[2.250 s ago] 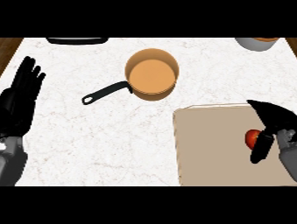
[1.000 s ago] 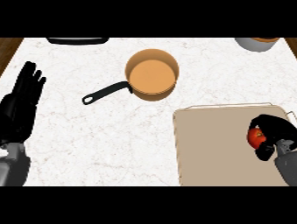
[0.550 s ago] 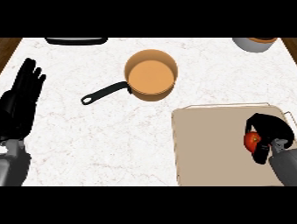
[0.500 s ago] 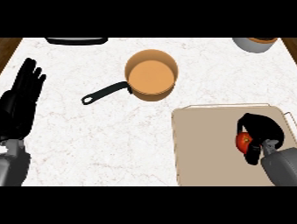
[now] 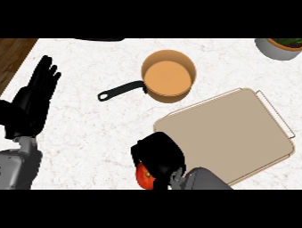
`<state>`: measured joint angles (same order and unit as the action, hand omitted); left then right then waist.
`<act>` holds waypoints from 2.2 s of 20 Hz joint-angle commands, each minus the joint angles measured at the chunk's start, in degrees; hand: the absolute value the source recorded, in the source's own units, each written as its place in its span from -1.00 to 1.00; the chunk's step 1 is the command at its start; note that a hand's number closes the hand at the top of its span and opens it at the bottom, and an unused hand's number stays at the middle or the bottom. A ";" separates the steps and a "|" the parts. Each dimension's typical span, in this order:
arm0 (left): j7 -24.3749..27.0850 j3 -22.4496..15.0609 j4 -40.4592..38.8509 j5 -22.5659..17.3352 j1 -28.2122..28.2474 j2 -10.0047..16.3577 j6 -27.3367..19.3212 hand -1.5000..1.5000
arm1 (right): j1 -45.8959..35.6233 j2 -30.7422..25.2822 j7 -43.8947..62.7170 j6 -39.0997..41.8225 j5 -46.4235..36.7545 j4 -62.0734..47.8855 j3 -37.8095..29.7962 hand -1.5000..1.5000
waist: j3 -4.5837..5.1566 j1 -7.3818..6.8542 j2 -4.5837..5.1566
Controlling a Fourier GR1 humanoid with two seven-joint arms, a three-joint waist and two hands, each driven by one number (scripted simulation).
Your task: Pick the tomato from the tray and place it in the pot
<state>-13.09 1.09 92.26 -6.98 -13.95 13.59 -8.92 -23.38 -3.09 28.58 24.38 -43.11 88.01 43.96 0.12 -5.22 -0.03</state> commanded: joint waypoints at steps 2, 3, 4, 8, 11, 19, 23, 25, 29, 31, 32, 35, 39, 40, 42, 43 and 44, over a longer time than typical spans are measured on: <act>0.51 1.05 -1.91 -0.19 -0.17 0.64 0.44 0.00 | -3.88 2.97 9.44 -11.42 5.24 9.70 10.83 1.00 | -0.03 1.33 -0.32; -0.37 1.92 -0.74 -0.50 -0.99 1.35 0.19 0.00 | -2.63 3.00 9.91 -17.63 4.22 10.54 10.77 1.00 | -0.13 1.80 -0.43; 1.17 0.51 -2.47 0.40 0.00 -0.17 -0.08 0.00 | -5.11 3.02 12.22 -20.32 3.60 11.63 10.35 1.00 | -0.06 2.27 -0.28; 0.33 2.85 -1.74 -0.67 0.05 1.66 0.35 0.00 | -10.48 3.07 19.94 -30.76 0.79 17.21 9.88 1.00 | -0.03 2.79 -0.56; 0.28 1.92 -2.23 0.67 -0.77 0.39 -1.17 0.00 | -19.35 3.08 27.01 -33.75 -4.38 16.30 8.25 1.00 | 0.01 3.63 -0.46; 1.57 1.66 -0.65 1.51 1.61 -0.67 -1.46 0.00 | -33.34 3.08 36.52 -40.70 -3.80 9.39 2.78 1.00 | -0.05 4.06 -0.11; -0.63 3.33 3.37 -0.79 3.68 1.36 0.98 0.00 | -32.42 3.08 32.08 -38.99 -0.21 7.97 -4.53 1.00 | -0.10 4.36 -0.08; 0.30 3.06 -0.08 -0.42 0.30 0.09 0.38 0.00 | -35.04 3.08 30.64 -46.44 1.60 0.67 -2.90 1.00 | -0.06 4.11 0.13; 1.50 5.57 -1.84 -0.55 -0.24 1.80 1.01 0.00 | -31.13 3.09 18.77 -44.98 5.41 -5.69 -11.71 1.00 | -0.10 4.50 0.35; 0.53 3.77 0.04 0.59 1.38 0.65 0.56 0.00 | -34.99 3.08 17.64 -45.18 8.37 -10.01 -13.72 1.00 | -0.09 4.15 0.23; -0.07 3.32 0.43 1.83 0.85 -0.56 -1.66 0.00 | -32.27 2.39 13.30 -43.63 6.26 -11.29 -15.73 1.00 | -0.11 4.58 0.22; -0.94 4.27 0.99 -0.85 0.23 0.31 1.04 0.00 | -33.78 3.08 7.66 -52.18 12.32 -16.42 -16.62 1.00 | -0.10 3.86 0.33; 0.81 2.32 2.51 1.73 3.33 -0.57 -0.14 0.00 | -37.47 -3.00 12.42 -46.78 -5.21 -25.57 -11.80 1.00 | -0.02 3.66 -0.02; 0.68 2.93 0.02 0.98 0.33 0.05 0.86 0.00 | -36.82 -0.95 10.16 -49.60 -6.28 -30.10 -11.31 1.00 | -0.03 3.84 0.47; -0.74 4.04 2.84 0.40 2.61 0.88 0.81 0.00 | -39.64 -2.93 8.33 -47.56 -5.49 -34.02 -14.34 1.00 | -0.08 3.50 0.29; 2.04 3.92 -2.09 0.51 0.69 -0.14 1.39 0.00 | -42.78 -0.21 8.36 -48.54 -5.79 -37.74 -16.21 1.00 | -0.05 3.95 0.47; 1.33 5.64 -1.06 0.61 -0.26 1.73 1.24 0.00 | -39.23 -0.08 3.62 -52.12 -5.19 -40.38 -16.36 1.00 | -0.09 3.88 0.51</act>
<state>-12.39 5.19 92.11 -6.32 -13.21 14.11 -8.15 -61.97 -3.77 37.24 -24.54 -46.63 56.73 29.47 0.06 -1.36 0.36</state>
